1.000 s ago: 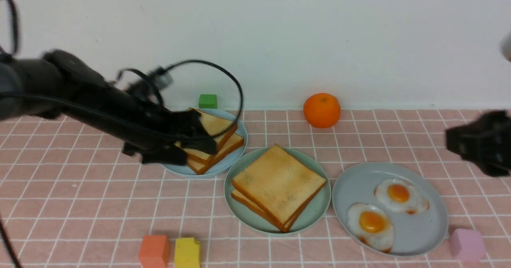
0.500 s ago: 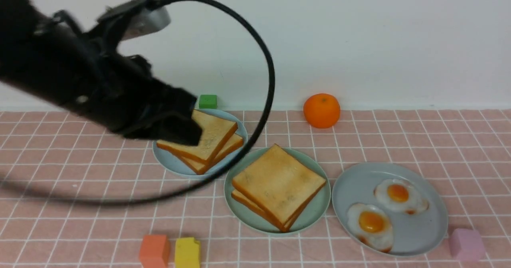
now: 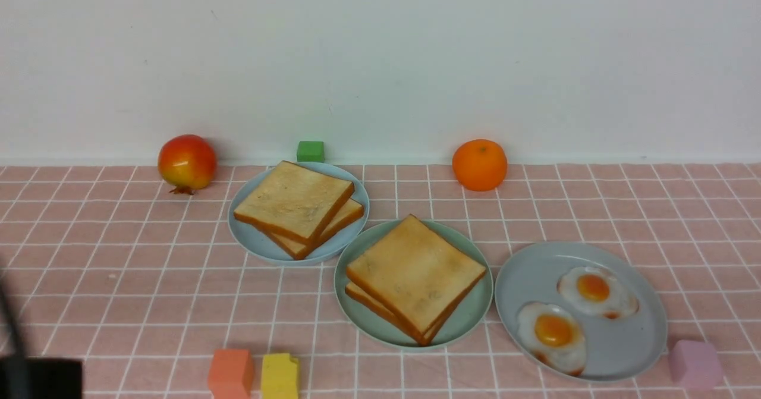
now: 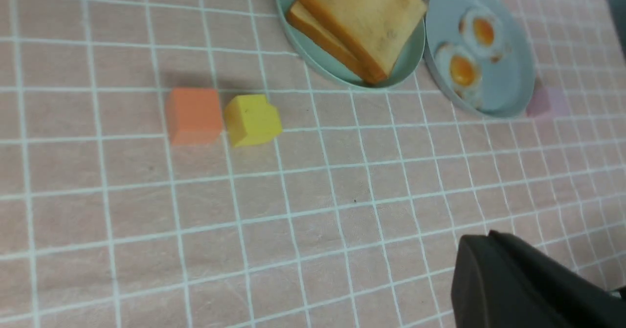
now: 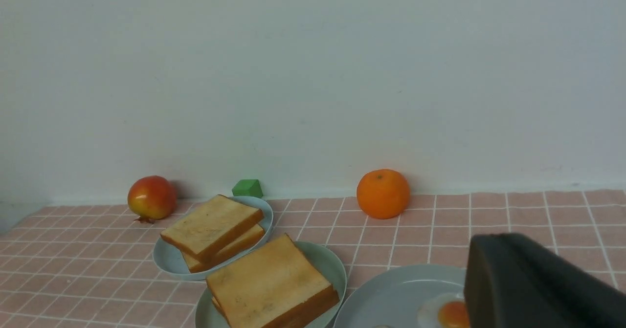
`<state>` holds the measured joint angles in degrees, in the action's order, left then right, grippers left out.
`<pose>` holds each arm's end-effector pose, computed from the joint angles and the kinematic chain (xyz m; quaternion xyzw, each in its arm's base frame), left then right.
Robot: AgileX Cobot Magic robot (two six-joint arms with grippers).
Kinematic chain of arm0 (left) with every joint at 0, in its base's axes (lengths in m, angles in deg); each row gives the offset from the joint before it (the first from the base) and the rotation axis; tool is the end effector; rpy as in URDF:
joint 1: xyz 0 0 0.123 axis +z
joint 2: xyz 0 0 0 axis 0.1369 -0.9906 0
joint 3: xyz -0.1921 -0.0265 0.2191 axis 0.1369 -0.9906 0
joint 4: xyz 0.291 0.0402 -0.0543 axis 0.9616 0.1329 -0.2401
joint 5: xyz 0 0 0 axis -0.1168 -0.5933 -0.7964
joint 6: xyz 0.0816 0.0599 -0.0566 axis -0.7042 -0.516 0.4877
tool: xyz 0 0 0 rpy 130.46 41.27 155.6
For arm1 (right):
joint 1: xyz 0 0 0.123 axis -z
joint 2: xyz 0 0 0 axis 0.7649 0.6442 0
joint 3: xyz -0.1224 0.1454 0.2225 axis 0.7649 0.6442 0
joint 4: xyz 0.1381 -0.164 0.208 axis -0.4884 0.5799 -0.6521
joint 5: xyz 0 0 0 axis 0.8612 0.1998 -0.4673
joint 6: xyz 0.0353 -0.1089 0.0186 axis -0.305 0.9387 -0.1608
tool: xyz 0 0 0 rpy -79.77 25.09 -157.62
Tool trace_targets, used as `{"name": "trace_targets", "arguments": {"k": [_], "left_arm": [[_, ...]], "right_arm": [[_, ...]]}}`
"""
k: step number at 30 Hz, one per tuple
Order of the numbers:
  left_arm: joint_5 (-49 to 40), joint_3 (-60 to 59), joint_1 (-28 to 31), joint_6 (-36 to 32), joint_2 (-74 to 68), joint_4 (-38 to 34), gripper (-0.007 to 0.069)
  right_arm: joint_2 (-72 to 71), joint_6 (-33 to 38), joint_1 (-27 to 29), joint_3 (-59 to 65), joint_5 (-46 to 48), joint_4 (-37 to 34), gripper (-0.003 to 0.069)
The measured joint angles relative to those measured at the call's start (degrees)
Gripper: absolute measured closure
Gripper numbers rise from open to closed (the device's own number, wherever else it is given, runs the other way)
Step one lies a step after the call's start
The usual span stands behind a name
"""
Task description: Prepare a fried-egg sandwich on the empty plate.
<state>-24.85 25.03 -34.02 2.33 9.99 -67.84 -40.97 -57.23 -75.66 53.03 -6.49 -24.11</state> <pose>0.1146 -0.0796 0.3664 -0.0215 0.8777 -0.3075 0.3668 0.0772 0.0214 0.3226 -0.0622 0.7115 0.1660 0.6799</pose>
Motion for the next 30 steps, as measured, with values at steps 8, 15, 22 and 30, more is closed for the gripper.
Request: {"name": "trace_targets", "arguments": {"k": [8,15,22,30], "left_arm": [[2.59,-1.46,0.00,0.44,6.22,0.15,0.0612],[2.59,-1.52,0.00,0.44,6.22,0.25,0.0612],[4.20,-1.74,0.00,-1.44,6.22,8.79,0.0612],[16.43,-10.77,0.00,1.85,9.89,24.45,0.0612]], "right_arm": [[0.00,0.00,0.00,0.00,0.00,0.00,0.0648],[0.00,0.00,0.00,0.00,0.00,0.00,0.0644],[0.00,0.00,0.00,0.00,0.00,0.00,0.0644],[0.00,0.00,0.00,0.00,0.00,0.07,0.0644]]}}
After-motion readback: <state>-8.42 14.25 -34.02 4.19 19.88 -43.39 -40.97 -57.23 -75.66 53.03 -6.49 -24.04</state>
